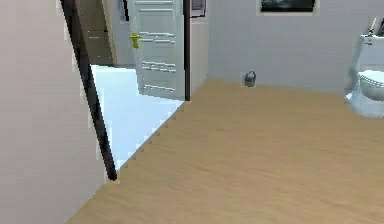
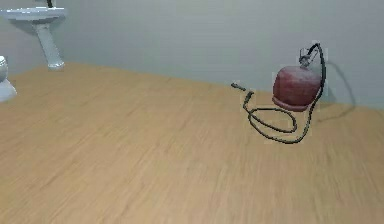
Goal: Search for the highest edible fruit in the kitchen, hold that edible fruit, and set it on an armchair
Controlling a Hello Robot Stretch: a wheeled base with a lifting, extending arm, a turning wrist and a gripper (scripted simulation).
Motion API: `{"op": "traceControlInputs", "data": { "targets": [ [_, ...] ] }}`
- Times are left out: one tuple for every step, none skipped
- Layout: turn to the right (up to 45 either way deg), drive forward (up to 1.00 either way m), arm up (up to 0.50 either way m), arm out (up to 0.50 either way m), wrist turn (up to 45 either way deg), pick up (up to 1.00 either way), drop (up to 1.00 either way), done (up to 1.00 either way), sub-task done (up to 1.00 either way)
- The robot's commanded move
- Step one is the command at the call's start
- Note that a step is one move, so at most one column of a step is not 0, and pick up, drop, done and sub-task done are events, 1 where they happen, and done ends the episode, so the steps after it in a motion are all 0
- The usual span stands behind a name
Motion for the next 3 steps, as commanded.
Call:
{"op": "traceControlInputs", "data": {
  "targets": [
    [0.0,1.00,0.00,0.00,0.0,0.00,0.00,0.00,0.00],
    [0.0,0.50,0.00,0.00,0.0,0.00,0.00,0.00,0.00],
    [-21.0,0.00,0.00,0.00,0.0,0.00,0.00,0.00,0.00]
  ]
}}
